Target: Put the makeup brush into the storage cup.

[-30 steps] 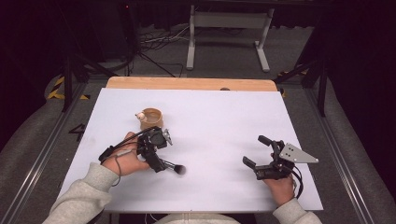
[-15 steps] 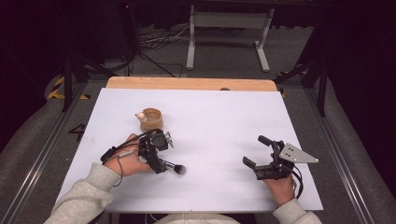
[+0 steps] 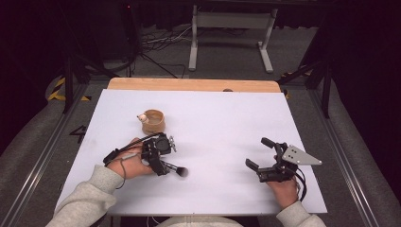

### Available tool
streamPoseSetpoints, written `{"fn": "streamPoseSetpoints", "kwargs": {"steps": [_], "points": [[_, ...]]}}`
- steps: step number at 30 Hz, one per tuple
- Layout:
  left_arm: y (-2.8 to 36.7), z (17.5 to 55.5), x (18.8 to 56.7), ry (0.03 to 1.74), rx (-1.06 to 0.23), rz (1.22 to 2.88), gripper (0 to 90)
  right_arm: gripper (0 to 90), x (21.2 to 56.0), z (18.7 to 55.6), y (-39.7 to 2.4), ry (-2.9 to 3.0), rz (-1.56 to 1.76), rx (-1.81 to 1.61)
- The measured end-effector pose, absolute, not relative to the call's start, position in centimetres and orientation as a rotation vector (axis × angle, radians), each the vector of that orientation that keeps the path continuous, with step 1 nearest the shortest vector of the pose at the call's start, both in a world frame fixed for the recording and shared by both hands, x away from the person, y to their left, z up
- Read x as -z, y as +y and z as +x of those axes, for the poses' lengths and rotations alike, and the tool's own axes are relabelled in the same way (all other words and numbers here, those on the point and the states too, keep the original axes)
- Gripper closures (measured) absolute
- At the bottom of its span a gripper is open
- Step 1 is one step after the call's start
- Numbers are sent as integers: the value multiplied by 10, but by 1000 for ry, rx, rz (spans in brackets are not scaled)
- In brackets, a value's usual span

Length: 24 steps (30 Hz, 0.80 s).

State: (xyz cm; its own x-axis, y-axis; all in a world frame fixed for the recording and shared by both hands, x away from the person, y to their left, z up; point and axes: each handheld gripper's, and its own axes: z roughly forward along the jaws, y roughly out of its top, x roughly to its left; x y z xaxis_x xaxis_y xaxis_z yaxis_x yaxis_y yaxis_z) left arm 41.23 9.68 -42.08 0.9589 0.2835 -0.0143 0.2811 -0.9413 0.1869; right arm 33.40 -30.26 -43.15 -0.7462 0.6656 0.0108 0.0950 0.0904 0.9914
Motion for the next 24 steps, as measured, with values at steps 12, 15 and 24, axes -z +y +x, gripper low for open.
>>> {"fn": "streamPoseSetpoints", "kwargs": {"steps": [12, 15, 24], "points": [[96, 413, 426, 411, 1, 2951, 387, 0, 432, 334, -302, 1932, 751, -1700], [96, 412, 425, 414, -4, 2956, 421, 0, 432, 334, -302, 1934, 751, -1697], [96, 412, 423, 399, -4, 2975, 570, 0, 433, 335, -303, 1940, 750, -1695]]}}
